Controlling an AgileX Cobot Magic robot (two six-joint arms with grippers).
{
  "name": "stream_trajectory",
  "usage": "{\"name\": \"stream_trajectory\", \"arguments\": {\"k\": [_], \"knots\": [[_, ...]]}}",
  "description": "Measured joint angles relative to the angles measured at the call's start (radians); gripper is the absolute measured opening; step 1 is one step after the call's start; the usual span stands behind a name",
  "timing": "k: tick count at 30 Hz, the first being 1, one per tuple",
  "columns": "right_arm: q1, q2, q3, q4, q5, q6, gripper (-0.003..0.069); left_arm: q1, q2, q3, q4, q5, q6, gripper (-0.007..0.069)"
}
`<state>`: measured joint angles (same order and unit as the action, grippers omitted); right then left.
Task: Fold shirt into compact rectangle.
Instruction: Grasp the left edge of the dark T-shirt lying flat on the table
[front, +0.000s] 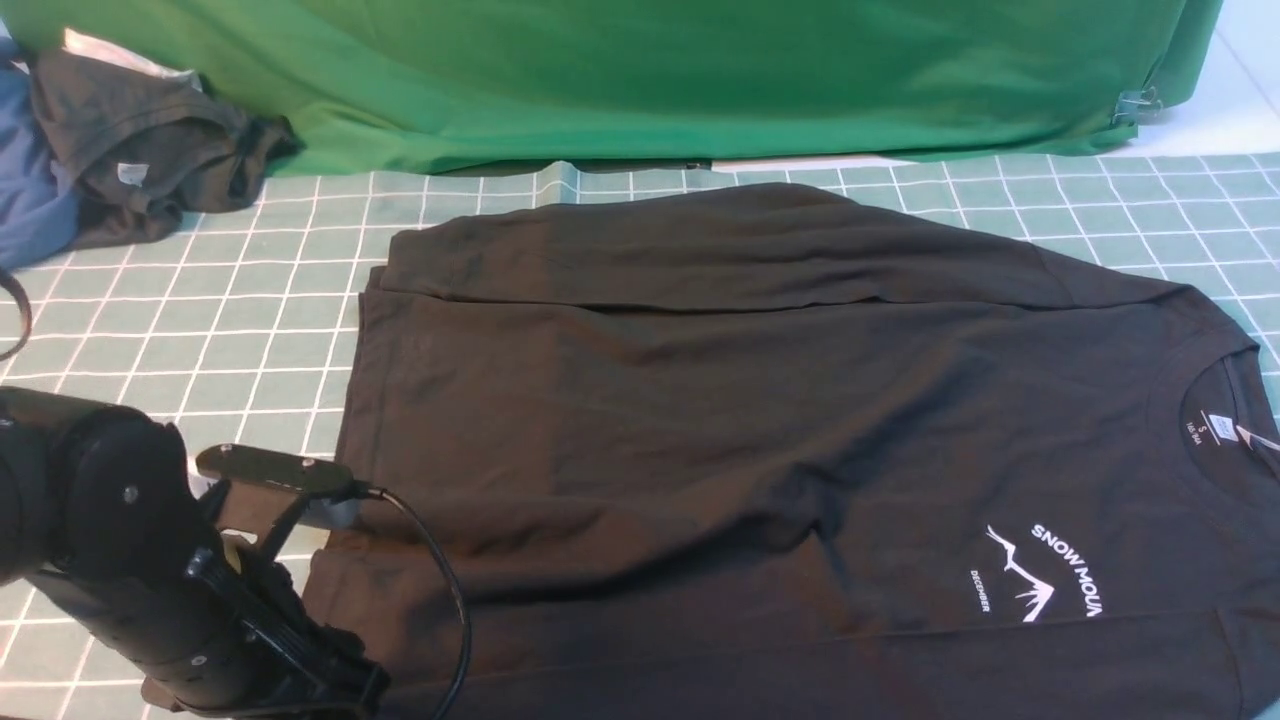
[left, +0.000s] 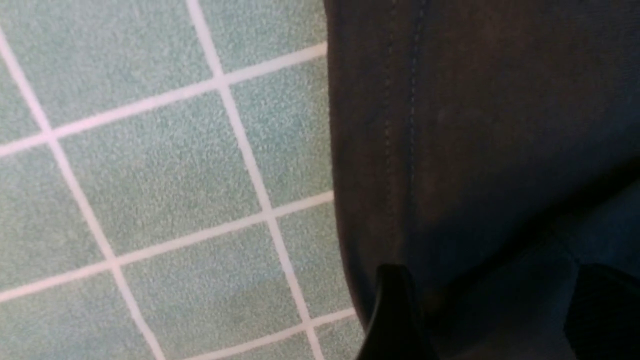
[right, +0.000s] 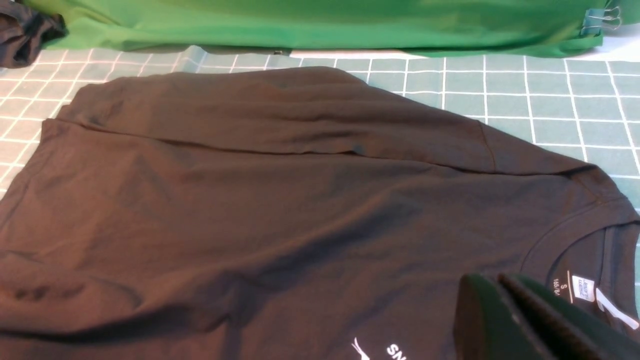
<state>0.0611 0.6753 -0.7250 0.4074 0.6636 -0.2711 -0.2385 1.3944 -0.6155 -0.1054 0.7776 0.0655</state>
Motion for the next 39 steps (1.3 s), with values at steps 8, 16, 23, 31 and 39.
{"name": "stream_trajectory", "arguments": {"k": [8,16,23,31,39], "knots": [[0.000,0.000,0.000,0.000,0.000,-0.001,0.0037,0.000,0.057,0.000,-0.008,-0.016,0.014,0.0412],[0.000,0.000,0.000,0.000,0.000,-0.003,0.0039,0.000,0.104,-0.002,-0.018,0.017,0.019,0.0379],[0.000,0.000,0.000,0.000,0.000,-0.003,0.0039,0.000,0.110,-0.002,-0.022,0.087,0.019,0.0129],[0.000,0.000,0.000,0.000,-0.002,-0.009,0.0039,-0.001,0.110,-0.066,-0.029,0.181,0.019,0.0017],[0.000,0.000,0.000,0.000,-0.002,-0.011,0.0040,-0.001,-0.021,-0.262,-0.024,0.293,0.019,0.0016]]}}
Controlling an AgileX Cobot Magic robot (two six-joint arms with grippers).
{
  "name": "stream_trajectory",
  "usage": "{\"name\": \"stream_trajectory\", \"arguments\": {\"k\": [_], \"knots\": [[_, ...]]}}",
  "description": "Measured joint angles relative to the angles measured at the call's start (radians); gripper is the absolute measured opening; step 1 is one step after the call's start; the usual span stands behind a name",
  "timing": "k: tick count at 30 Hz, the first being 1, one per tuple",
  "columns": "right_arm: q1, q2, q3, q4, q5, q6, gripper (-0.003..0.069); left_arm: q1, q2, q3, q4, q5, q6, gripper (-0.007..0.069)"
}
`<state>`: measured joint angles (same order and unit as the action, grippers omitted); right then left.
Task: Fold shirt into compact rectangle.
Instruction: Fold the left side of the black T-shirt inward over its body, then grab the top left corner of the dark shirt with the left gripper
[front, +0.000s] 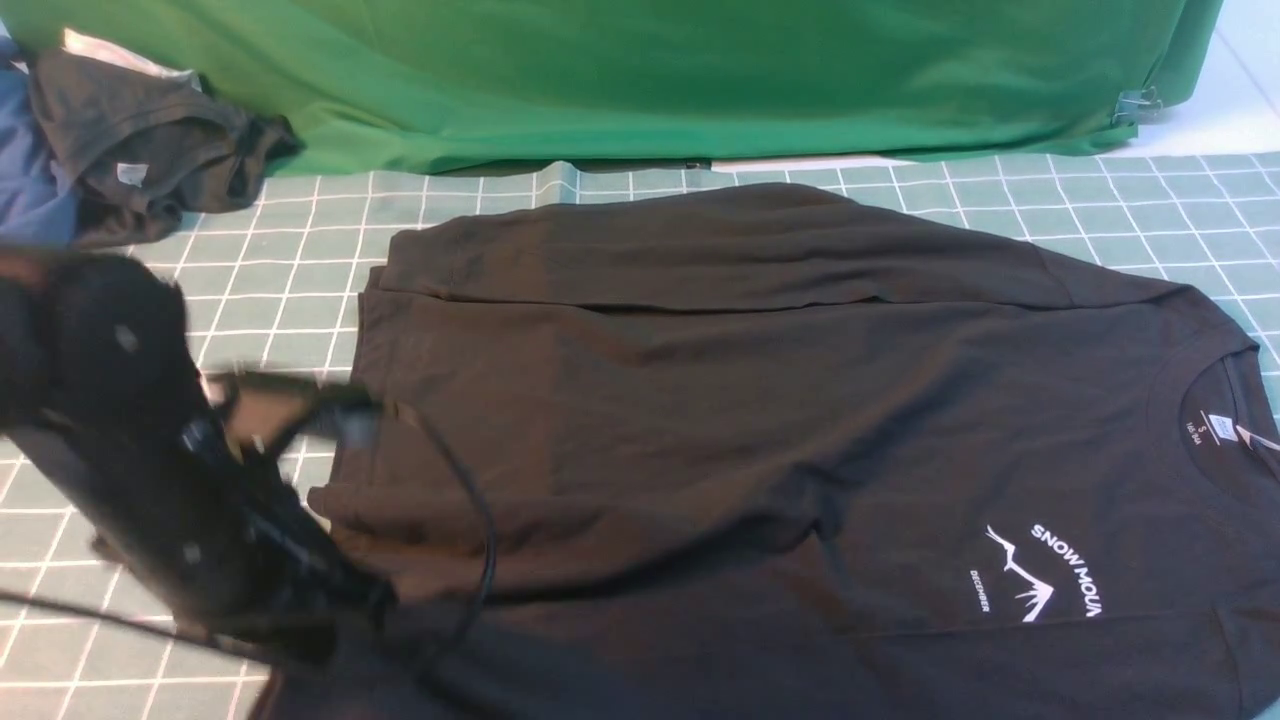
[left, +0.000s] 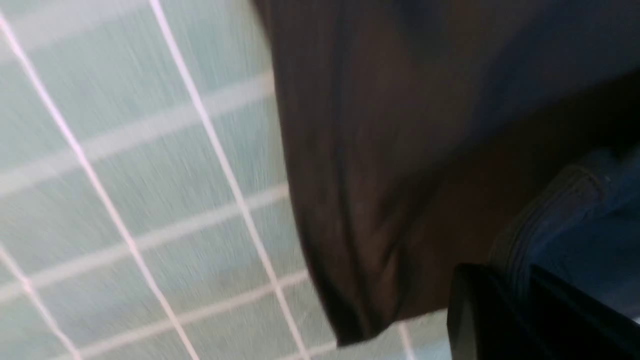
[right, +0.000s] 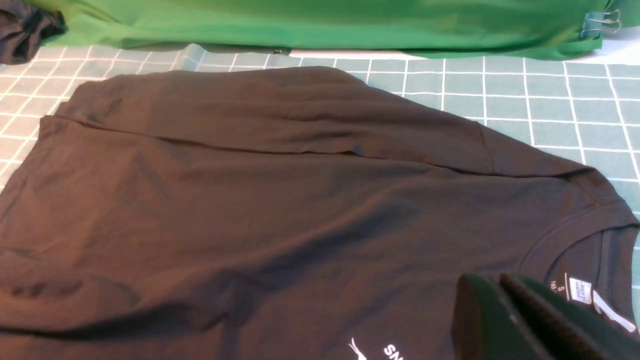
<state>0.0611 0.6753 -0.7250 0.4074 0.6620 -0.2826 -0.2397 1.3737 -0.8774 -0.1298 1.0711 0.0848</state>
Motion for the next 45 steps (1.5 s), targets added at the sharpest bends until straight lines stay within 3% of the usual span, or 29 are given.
{"name": "stream_trajectory", "arguments": {"k": [7,11,18,31,34,41,42,43,45], "knots": [[0.000,0.000,0.000,0.000,0.000,-0.007,0.0040,0.000,-0.030,-0.185,0.122,0.003,-0.078,0.0016],[0.000,0.000,0.000,0.000,0.001,-0.007,0.0040,0.000,0.015,-0.255,0.148,-0.002,-0.085,0.0016],[0.000,0.000,0.000,0.000,0.001,-0.007,0.0055,0.000,0.161,-0.323,0.310,-0.049,-0.154,0.0016],[0.000,0.000,0.000,0.000,0.008,-0.007,0.0072,0.000,0.305,-0.326,0.355,-0.160,-0.210,0.0039],[0.000,0.000,0.000,0.000,0.011,-0.007,0.0076,0.000,0.309,-0.326,0.356,-0.175,-0.211,0.0089],[0.000,0.000,0.000,0.000,0.016,-0.007,0.0083,0.000,0.310,-0.326,0.456,-0.187,-0.291,0.0415],[0.000,0.000,0.000,0.000,0.016,-0.007,0.0084,0.000,0.310,-0.326,0.456,-0.187,-0.291,0.0415],[0.000,0.000,0.000,0.000,0.016,-0.007,0.0086,0.000,0.311,-0.327,0.492,-0.202,-0.352,0.0481],[0.000,0.000,0.000,0.000,0.022,-0.007,0.0087,0.005,0.316,-0.347,0.503,-0.216,-0.437,0.0511]]}}
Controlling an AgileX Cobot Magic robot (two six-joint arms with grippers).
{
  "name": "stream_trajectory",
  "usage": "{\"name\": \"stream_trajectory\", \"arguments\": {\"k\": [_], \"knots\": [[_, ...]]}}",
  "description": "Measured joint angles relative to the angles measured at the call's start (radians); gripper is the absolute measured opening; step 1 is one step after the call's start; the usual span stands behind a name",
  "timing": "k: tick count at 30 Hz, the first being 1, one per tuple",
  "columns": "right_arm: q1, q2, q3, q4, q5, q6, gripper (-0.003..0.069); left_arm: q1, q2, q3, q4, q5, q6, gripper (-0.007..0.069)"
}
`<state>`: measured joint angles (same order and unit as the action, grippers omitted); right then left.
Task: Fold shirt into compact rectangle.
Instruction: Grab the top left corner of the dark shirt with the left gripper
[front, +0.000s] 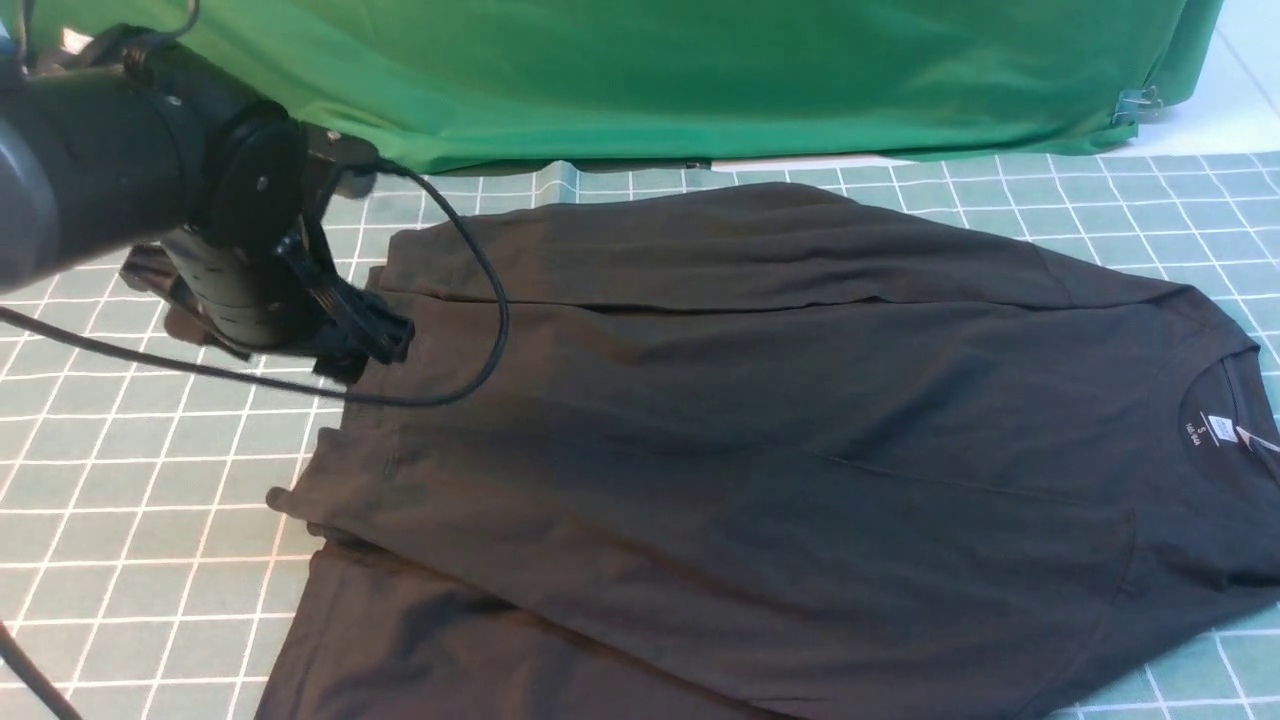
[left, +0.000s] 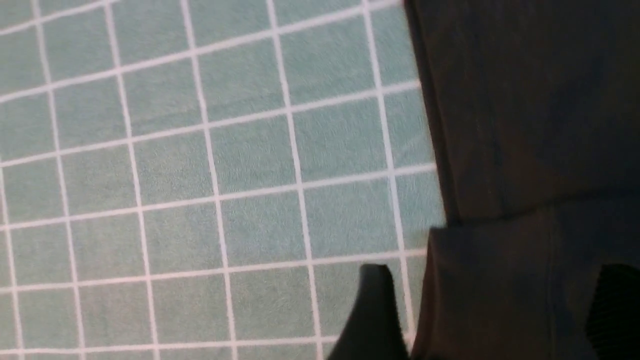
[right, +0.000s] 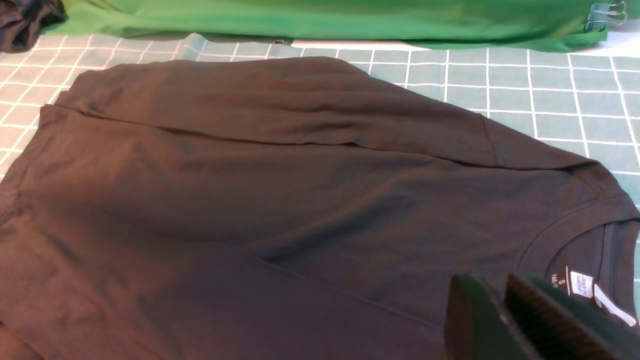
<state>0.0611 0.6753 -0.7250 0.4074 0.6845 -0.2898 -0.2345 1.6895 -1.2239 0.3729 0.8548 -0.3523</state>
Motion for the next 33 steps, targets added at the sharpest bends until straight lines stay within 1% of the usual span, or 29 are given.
{"name": "stream_trajectory", "arguments": {"k": [1,2,3,5,6,8,10,12,15,17,18,22,27,33], "knots": [[0.000,0.000,0.000,0.000,0.004,0.000,0.0089,0.007,0.007,-0.022,-0.010,-0.005,-0.051,0.0521],[0.000,0.000,0.000,0.000,0.004,0.000,0.0089,0.009,0.011,-0.028,-0.016,-0.006,-0.058,0.0523],[0.000,0.000,0.000,0.000,0.008,0.000,0.0090,0.032,0.029,-0.080,-0.062,-0.013,-0.095,0.0526],[0.000,0.000,0.000,0.000,0.013,0.000,0.0091,0.067,0.060,-0.151,-0.172,-0.015,-0.097,0.0522],[0.000,0.000,0.000,0.000,0.018,0.000,0.0092,0.091,0.087,-0.201,-0.233,-0.015,-0.073,0.0517],[0.000,0.000,0.000,0.001,0.025,0.001,0.0093,0.114,0.131,-0.266,-0.312,-0.019,-0.017,0.0506],[0.000,0.000,0.000,0.001,0.029,0.004,0.0093,0.124,0.195,-0.351,-0.359,-0.028,0.044,0.0491],[0.000,0.000,0.000,0.001,0.031,0.005,0.0093,0.124,0.262,-0.415,-0.364,-0.042,0.070,0.0479],[0.000,0.000,0.000,0.001,0.031,0.011,0.0093,0.124,0.355,-0.507,-0.365,-0.056,0.079,0.0468],[0.000,0.000,0.000,0.001,0.031,0.013,0.0093,0.124,0.419,-0.568,-0.342,-0.058,0.081,0.0466],[0.000,0.000,0.000,0.001,0.031,0.013,0.0093,0.124,0.425,-0.574,-0.342,-0.058,0.081,0.0466],[0.000,0.000,0.000,0.002,0.031,0.015,0.0093,0.124,0.542,-0.676,-0.239,-0.058,0.059,0.0465],[0.000,0.000,0.000,0.002,0.031,0.016,0.0097,0.125,0.609,-0.698,-0.224,-0.056,0.021,0.0465],[0.000,0.000,0.000,0.003,0.031,0.016,0.0100,0.125,0.651,-0.699,-0.239,-0.030,0.016,0.0465]]}}
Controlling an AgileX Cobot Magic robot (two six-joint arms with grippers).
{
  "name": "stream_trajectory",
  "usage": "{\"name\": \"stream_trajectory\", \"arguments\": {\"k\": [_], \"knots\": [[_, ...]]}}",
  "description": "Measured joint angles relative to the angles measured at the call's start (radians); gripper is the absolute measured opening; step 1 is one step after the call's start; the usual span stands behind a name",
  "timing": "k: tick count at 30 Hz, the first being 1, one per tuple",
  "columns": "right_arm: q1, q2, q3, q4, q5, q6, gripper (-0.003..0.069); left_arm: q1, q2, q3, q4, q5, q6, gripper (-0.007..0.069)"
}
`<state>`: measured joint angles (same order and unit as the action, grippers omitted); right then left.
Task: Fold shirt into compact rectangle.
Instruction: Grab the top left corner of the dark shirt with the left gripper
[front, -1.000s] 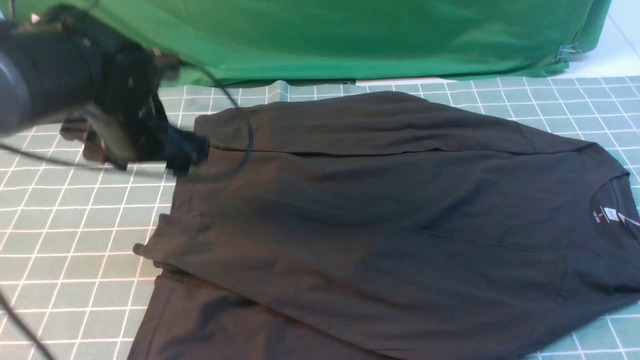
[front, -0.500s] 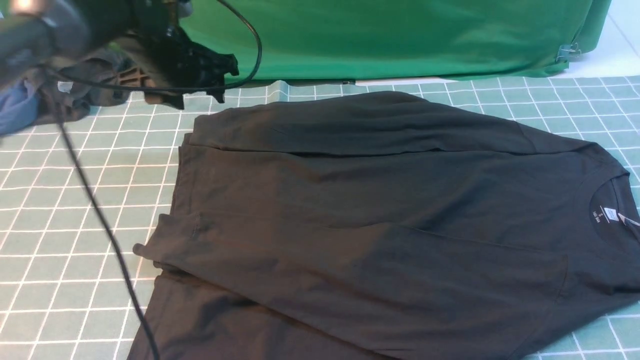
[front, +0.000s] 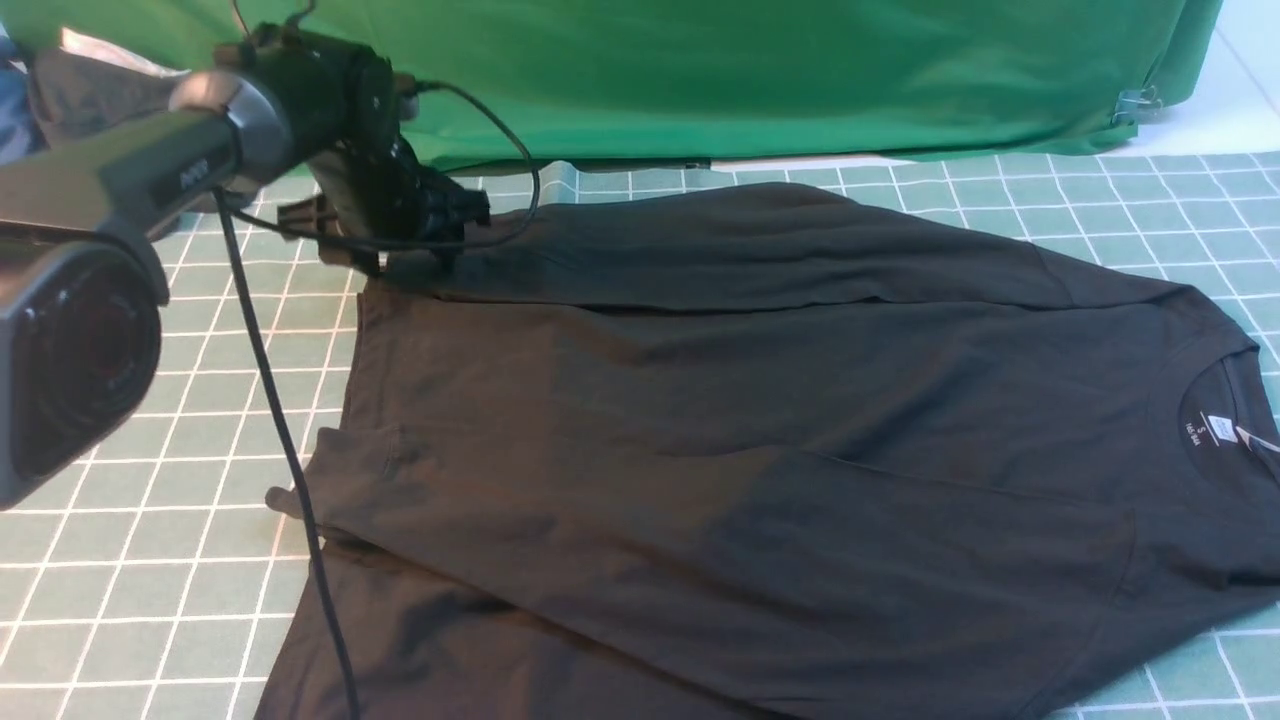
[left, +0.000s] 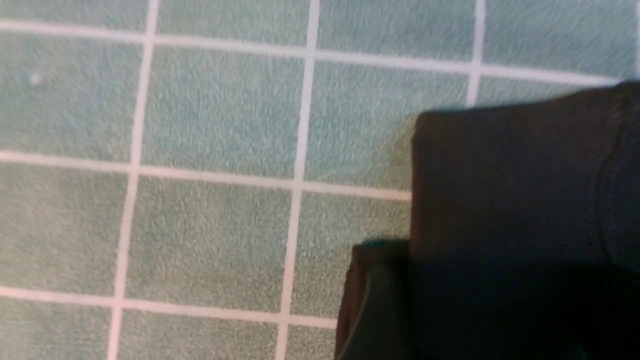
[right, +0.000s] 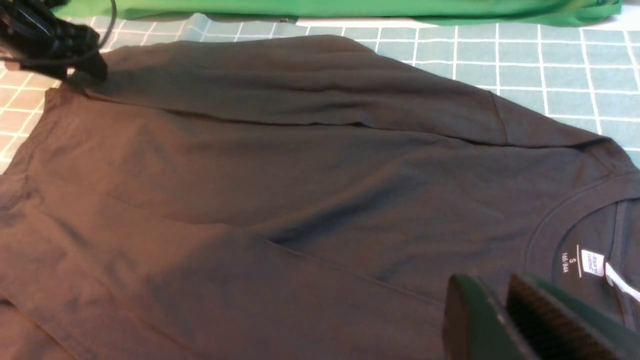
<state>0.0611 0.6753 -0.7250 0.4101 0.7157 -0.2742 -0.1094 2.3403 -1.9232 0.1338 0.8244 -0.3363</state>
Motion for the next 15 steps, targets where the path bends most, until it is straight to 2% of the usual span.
{"name": "stream_trajectory", "arguments": {"k": [6,9,14,15], "knots": [[0.000,0.000,0.000,-0.002,0.000,0.000,0.0102,0.000,0.006,-0.009,-0.004,0.009,0.000,0.0433],[0.000,0.000,0.000,-0.002,0.000,0.000,0.0102,0.000,0.009,-0.009,-0.012,0.008,0.000,0.0331],[0.000,0.000,0.000,-0.002,0.001,0.000,0.0103,0.000,0.016,-0.017,-0.051,0.006,0.061,0.0094],[0.000,0.000,0.000,-0.002,0.002,0.000,0.0103,-0.001,0.016,-0.017,-0.052,0.006,0.068,0.0065]]}}
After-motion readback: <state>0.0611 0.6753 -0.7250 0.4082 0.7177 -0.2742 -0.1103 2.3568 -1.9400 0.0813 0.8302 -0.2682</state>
